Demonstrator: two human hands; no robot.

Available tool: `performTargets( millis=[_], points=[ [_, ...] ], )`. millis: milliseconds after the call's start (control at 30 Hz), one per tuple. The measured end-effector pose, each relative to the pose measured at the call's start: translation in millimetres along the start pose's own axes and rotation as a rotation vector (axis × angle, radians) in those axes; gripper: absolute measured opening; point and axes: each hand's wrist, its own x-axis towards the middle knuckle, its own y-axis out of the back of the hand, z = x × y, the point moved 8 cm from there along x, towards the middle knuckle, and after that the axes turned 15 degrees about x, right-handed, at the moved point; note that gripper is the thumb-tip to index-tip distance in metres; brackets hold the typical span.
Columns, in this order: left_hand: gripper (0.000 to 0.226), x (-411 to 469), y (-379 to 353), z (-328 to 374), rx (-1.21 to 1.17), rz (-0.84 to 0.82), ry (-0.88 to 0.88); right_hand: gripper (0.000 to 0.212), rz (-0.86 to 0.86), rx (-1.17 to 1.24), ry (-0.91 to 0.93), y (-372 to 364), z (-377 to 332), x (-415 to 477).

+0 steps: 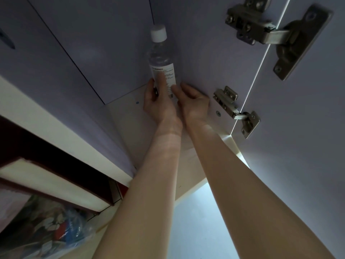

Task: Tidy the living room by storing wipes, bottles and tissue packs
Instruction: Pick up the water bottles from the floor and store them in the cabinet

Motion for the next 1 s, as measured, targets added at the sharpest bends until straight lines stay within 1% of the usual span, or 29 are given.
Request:
performTargets(
  millis=[100, 200, 233, 300, 367, 567, 700, 733, 800, 833, 900, 967, 1000],
  points=[
    [0.01, 0.0, 0.0, -2.1, 0.012, -0.017, -0.021, 0.042, -0.005, 0.005, -0.01, 2.7, 0.2, -1.7],
    [0.008, 0.6, 1.8, -0.1, 0.041, 0.009, -0.048, 0.038, -0.004, 0.003, 0.0, 2.6, -1.7, -2.7],
    [0.012, 1.0, 2.4, 0.4, 0.058, 0.016, -0.051, 0.037, -0.01, 0.004, -0.001, 2.1, -1.6, -2.5],
    [0.026, 1.1, 3.0, 0.0, 0.067, 0.031, -0.035, 0.037, -0.02, -0.001, -0.009, 1.5, -1.0, -1.7],
    [0.033, 1.7, 2.4, -1.5, 0.052, 0.034, -0.001, 0.036, -0.024, -0.005, -0.012, 1.2, -1.0, -0.8],
    [0.033, 1.0, 0.8, -1.8, 0.048, 0.012, -0.001, 0.034, -0.043, 0.023, -0.025, -1.4, -3.2, -1.9],
    [0.031, -0.9, 1.1, -1.6, 0.096, 0.01, -0.004, 0.035, -0.049, 0.01, -0.026, -1.7, -6.5, -7.4],
    [0.031, -2.1, 1.4, -0.6, 0.114, 0.012, -0.008, 0.032, -0.051, 0.004, -0.015, -2.2, -8.6, -9.9],
    [0.032, -7.9, 3.5, 0.1, 0.16, 0.017, -0.012, 0.015, -0.065, -0.009, 0.024, -1.9, -13.5, -16.2],
    [0.033, -11.6, 5.9, -1.0, 0.191, 0.021, -0.014, 0.013, -0.066, -0.026, 0.036, -0.7, -14.7, -20.4],
    [0.034, -23.2, 9.7, -3.4, 0.229, -0.013, -0.011, 0.027, -0.054, -0.06, 0.046, 6.8, -18.5, -33.2],
    [0.033, -38.4, 15.3, -3.9, 0.265, -0.063, -0.015, 0.025, -0.047, -0.077, 0.05, 17.8, -23.0, -49.7],
    [0.031, -46.8, 19.4, -3.5, 0.296, -0.088, -0.023, 0.018, -0.049, -0.073, 0.048, 24.6, -25.0, -59.0]
  ],
)
